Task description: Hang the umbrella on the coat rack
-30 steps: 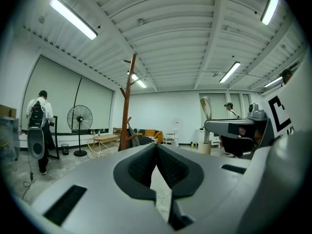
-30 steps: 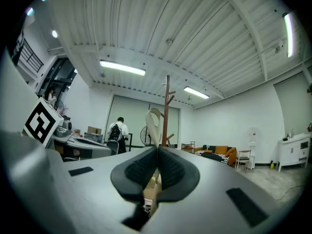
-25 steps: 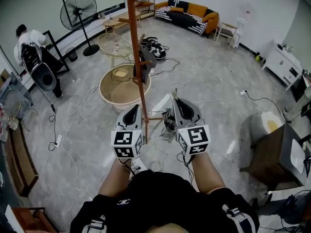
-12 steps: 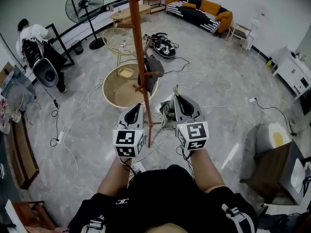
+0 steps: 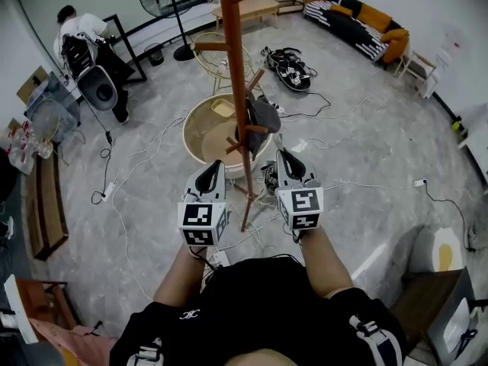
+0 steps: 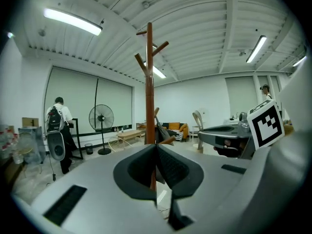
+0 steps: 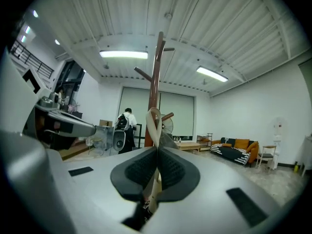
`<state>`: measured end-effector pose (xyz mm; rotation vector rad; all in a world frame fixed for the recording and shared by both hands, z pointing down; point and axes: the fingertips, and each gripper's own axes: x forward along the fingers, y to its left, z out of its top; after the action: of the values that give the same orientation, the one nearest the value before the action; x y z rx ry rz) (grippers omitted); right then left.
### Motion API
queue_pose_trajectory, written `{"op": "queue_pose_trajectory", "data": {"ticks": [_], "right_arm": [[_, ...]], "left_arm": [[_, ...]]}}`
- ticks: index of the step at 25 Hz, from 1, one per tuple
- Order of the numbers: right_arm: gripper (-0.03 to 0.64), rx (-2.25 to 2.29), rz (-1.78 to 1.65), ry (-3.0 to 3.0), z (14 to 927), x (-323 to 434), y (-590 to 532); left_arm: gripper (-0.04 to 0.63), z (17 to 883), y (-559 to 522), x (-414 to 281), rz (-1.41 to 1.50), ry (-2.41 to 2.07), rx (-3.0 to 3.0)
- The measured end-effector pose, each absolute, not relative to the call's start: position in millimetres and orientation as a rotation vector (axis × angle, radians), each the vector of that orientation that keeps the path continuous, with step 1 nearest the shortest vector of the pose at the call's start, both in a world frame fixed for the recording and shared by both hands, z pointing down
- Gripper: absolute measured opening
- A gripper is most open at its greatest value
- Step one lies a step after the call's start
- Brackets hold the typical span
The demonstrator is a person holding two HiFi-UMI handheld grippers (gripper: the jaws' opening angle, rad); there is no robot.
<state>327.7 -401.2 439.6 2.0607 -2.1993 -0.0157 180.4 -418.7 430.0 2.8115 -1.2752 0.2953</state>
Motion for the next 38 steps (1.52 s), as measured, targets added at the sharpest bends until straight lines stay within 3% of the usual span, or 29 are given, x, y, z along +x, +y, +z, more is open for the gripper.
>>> {"op": "queue_pose_trajectory", "data": {"ticks": [15, 31, 38], "right_arm": [[0.017, 1.878, 0.049, -2.143, 504, 339, -490], [0.020, 1.760, 0.147, -2.196, 540, 311, -514], [0.051, 1.803, 0.230, -2.246, 548, 312, -514]], "left_arm": [[0.018, 456, -442, 152, 0.378, -1.559, 2.622], [0.018, 468, -438, 119, 0.415, -1.670, 2.509], [0.018, 469, -437, 110, 0.398, -1.683, 2.495]]}}
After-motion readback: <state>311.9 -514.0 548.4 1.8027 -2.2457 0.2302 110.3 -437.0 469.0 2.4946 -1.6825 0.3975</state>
